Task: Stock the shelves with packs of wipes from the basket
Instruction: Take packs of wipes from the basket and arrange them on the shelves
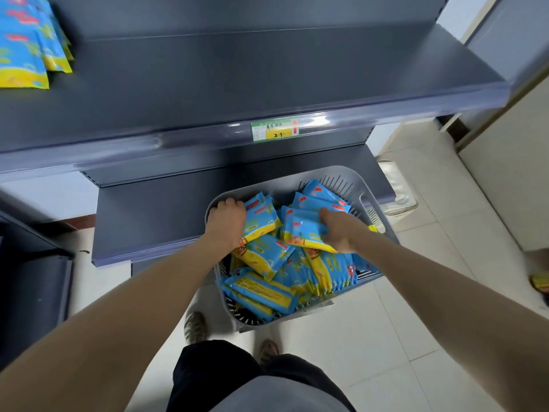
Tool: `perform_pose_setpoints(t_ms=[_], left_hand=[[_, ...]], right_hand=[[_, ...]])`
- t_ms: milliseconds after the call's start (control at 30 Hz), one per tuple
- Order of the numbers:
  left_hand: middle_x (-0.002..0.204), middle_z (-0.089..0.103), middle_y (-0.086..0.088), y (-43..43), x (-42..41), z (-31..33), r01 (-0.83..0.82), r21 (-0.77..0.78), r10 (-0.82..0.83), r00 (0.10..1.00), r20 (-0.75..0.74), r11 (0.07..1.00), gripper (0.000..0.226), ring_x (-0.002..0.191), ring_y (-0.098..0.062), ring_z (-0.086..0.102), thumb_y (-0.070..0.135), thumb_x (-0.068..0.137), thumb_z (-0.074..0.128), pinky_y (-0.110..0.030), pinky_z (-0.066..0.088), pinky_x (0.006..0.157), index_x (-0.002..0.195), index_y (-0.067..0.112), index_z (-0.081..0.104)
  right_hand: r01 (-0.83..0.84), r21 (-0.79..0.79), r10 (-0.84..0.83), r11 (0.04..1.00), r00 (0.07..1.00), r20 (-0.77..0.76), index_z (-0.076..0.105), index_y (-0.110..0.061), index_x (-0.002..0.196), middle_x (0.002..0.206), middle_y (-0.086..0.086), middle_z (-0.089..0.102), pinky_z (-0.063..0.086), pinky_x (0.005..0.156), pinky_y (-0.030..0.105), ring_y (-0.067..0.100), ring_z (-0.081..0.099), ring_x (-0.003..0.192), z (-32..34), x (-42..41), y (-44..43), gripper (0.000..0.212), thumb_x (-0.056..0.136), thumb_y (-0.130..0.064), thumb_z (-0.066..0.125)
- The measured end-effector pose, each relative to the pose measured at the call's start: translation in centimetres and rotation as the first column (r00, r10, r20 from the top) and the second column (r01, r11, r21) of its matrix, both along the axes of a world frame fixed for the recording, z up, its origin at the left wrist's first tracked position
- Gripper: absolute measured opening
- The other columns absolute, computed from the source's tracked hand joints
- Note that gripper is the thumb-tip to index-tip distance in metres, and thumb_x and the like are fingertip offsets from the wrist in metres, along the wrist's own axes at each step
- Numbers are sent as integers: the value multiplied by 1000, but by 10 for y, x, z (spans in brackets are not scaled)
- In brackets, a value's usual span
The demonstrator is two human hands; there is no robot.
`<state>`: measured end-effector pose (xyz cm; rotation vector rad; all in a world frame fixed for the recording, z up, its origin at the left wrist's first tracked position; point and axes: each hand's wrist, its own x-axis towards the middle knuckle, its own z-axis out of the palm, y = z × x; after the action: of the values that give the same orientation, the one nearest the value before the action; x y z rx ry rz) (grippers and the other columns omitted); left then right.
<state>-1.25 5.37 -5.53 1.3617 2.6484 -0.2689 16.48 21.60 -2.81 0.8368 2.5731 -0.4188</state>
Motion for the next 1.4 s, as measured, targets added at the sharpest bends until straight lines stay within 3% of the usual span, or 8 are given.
perform_pose_setpoints(t_ms=[167, 333, 567, 867, 1033, 1133, 1300, 1400], left_hand=[[110, 55, -12, 2, -4, 26, 39, 141, -55, 992, 111, 989, 21, 102, -29, 54, 8, 82, 53, -37, 45, 79, 103, 8, 56], [88, 59, -4, -8, -25, 80, -118, 349, -11, 938, 347, 930, 17, 82, -25, 55, 15, 74, 63, -32, 41, 66, 90, 13, 56], [79, 56, 3, -43, -76, 166, -239, 548, 52, 941, 334, 802, 25, 74, -17, 52, 23, 69, 77, -28, 37, 63, 87, 16, 62], [79, 55, -2, -132, -171, 208, -425, 655, 222, 901, 373, 625, 17, 68, -20, 49, 5, 75, 68, -30, 42, 62, 85, 15, 58], [88, 59, -2, -182, -233, 213, -490, 642, 343, 872, 350, 590, 19, 91, -29, 54, 10, 72, 73, -42, 45, 87, 87, 17, 65], [88, 57, 0, -205, -264, 209, -518, 617, 378, 855, 356, 592, 20, 98, -35, 53, 10, 71, 74, -46, 43, 92, 88, 17, 66], [83, 56, 3, -232, -311, 198, -557, 603, 377, 831, 409, 572, 19, 92, -29, 57, 6, 72, 72, -40, 47, 86, 87, 17, 67], [78, 58, 1, -239, -334, 189, -598, 591, 365, 800, 475, 541, 18, 74, -19, 55, 5, 73, 73, -22, 45, 63, 80, 19, 63]], right_hand=[[29, -5, -30, 1000, 981, -191, 41, -19, 98, 98, 17, 61, 44, 68, 36, 33, 58, 85, 51, -11, 13, 21, 83, -17, 55], [28, 96, 11, 995, 925, -379, 49, -16, 100, 91, 14, 62, 42, 64, 33, 32, 57, 79, 110, -38, 21, 22, 81, -16, 60], [-14, 183, 119, 983, 806, -580, 55, -17, 99, 92, 11, 66, 47, 74, 38, 34, 59, 86, 175, -126, -3, 25, 78, -19, 66], [-274, 252, 372, 928, 701, -608, 56, -14, 106, 109, 13, 56, 47, 83, 39, 32, 55, 97, 213, -283, -71, 24, 82, -10, 56], [-383, 252, 456, 889, 684, -570, 56, -13, 106, 108, 12, 53, 44, 80, 35, 29, 53, 97, 208, -377, -119, 25, 82, -6, 54], [-432, 221, 479, 874, 698, -532, 57, -15, 107, 111, 10, 51, 42, 80, 35, 28, 52, 100, 196, -426, -144, 24, 84, -10, 59], [-495, 196, 525, 847, 718, -457, 54, -15, 116, 124, 10, 49, 44, 91, 36, 30, 49, 112, 167, -489, -171, 31, 86, -12, 60], [-484, 185, 511, 855, 729, -456, 53, -12, 112, 120, 10, 50, 46, 89, 39, 31, 51, 108, 158, -513, -175, 27, 86, -11, 59]])
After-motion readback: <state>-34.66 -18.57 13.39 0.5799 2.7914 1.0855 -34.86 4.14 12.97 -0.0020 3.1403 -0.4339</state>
